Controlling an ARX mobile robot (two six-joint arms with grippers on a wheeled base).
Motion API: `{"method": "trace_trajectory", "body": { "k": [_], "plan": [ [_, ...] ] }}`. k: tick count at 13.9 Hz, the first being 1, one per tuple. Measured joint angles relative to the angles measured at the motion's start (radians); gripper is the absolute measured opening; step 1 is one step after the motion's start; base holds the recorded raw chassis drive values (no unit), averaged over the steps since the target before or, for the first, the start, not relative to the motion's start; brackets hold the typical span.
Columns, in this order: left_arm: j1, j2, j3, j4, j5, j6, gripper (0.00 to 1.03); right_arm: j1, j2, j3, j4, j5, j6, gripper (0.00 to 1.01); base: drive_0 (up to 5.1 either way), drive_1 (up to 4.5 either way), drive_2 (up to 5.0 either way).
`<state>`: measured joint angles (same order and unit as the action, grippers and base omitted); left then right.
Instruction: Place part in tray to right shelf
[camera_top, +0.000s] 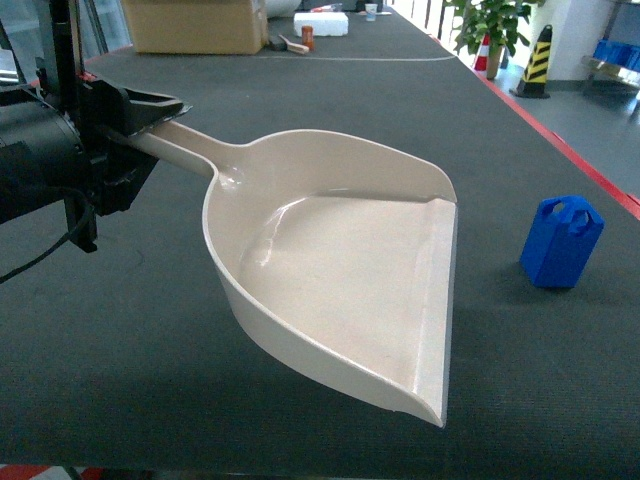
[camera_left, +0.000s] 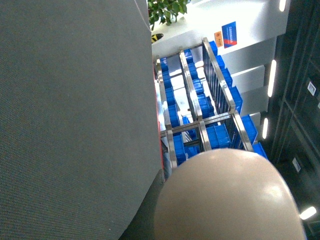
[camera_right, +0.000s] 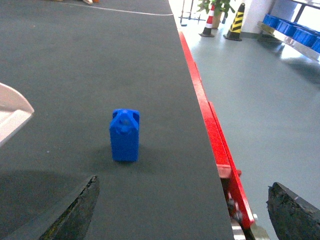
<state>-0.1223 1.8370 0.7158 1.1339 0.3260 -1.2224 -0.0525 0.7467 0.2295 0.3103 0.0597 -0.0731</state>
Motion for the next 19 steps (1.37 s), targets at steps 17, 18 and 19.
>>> {"method": "trace_trajectory", "body": {
  "k": [17, 18, 19],
  "plan": [
    [0.000, 0.000, 0.000, 0.002, 0.000, 0.000, 0.16, 0.115, 1.212, 0.944, -0.215, 0.047, 0.163, 0.48, 0.0, 0.00, 0.0],
    [0.000, 0.000, 0.000, 0.001, 0.000, 0.000, 0.16, 0.134, 1.125, 0.892, -0.207, 0.012, 0.172, 0.48, 0.0, 0.00, 0.0],
    [0.000, 0.000, 0.000, 0.002, 0.000, 0.000, 0.16, 0.166, 1.035, 0.860, -0.203, -0.024, 0.183, 0.48, 0.0, 0.00, 0.0]
  ]
}}
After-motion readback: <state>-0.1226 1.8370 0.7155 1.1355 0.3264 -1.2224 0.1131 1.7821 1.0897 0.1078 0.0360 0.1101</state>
